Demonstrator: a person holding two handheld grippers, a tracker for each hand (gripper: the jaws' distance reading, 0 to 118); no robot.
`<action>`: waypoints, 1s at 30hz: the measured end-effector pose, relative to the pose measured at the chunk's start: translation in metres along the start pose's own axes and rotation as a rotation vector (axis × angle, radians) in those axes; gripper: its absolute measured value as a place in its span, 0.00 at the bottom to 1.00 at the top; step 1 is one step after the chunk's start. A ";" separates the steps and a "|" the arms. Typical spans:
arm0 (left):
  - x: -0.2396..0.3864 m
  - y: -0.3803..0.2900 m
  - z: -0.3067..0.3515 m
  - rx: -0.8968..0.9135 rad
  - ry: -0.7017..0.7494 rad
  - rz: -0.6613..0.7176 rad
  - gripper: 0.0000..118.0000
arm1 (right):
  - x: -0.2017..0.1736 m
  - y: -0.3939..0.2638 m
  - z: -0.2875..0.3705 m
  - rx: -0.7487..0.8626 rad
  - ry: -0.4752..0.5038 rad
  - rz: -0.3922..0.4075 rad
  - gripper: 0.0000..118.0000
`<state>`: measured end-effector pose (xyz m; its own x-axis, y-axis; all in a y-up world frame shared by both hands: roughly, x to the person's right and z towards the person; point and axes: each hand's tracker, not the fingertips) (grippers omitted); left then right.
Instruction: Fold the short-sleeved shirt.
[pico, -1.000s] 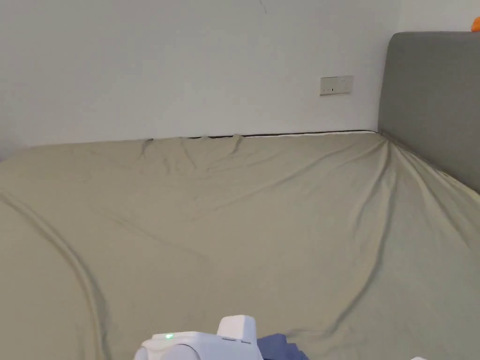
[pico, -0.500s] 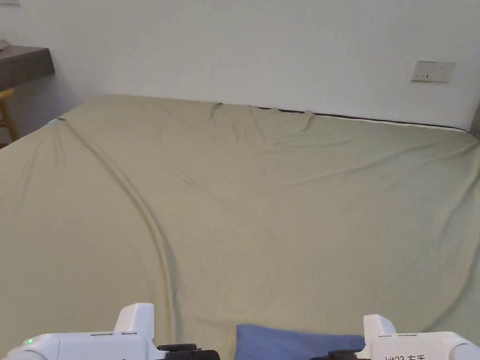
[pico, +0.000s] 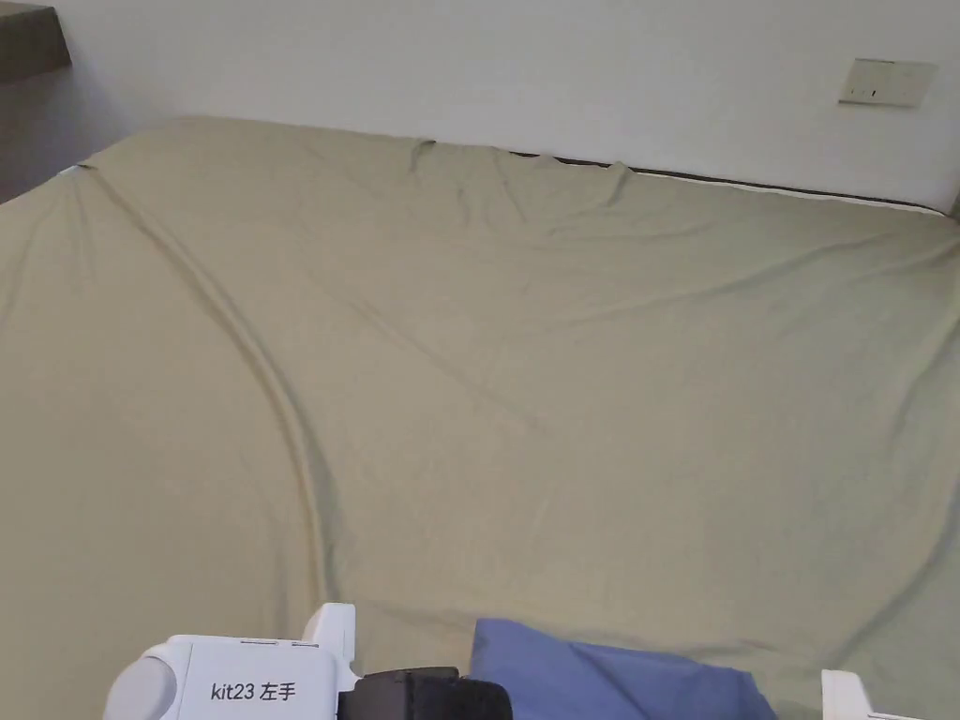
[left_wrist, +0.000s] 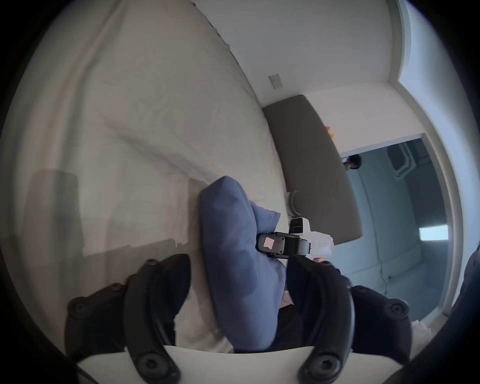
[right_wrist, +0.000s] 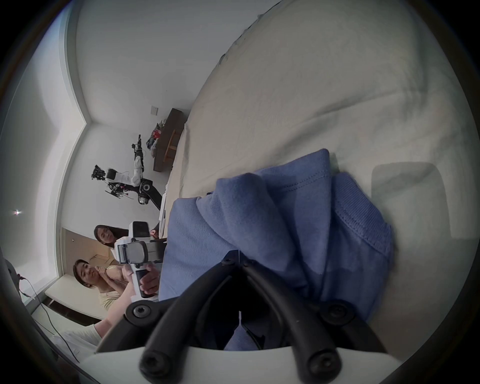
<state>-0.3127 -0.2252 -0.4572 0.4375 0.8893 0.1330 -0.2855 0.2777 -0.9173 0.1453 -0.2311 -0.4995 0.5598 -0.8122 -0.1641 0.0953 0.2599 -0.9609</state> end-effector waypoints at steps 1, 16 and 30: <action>-0.005 0.001 -0.011 -0.019 -0.003 0.010 0.73 | 0.001 0.000 0.001 0.000 0.008 -0.002 0.00; 0.021 0.022 -0.058 -0.156 0.062 -0.036 0.17 | -0.003 -0.014 0.013 0.076 0.043 0.042 0.00; 0.088 0.105 0.168 -0.151 0.688 -0.224 0.16 | -0.080 -0.046 0.047 0.082 0.126 0.175 0.00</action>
<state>-0.4475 -0.0564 -0.4791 0.9216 0.3742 0.1032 -0.0277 0.3284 -0.9441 0.1348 -0.1540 -0.4320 0.4673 -0.8082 -0.3584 0.0755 0.4404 -0.8946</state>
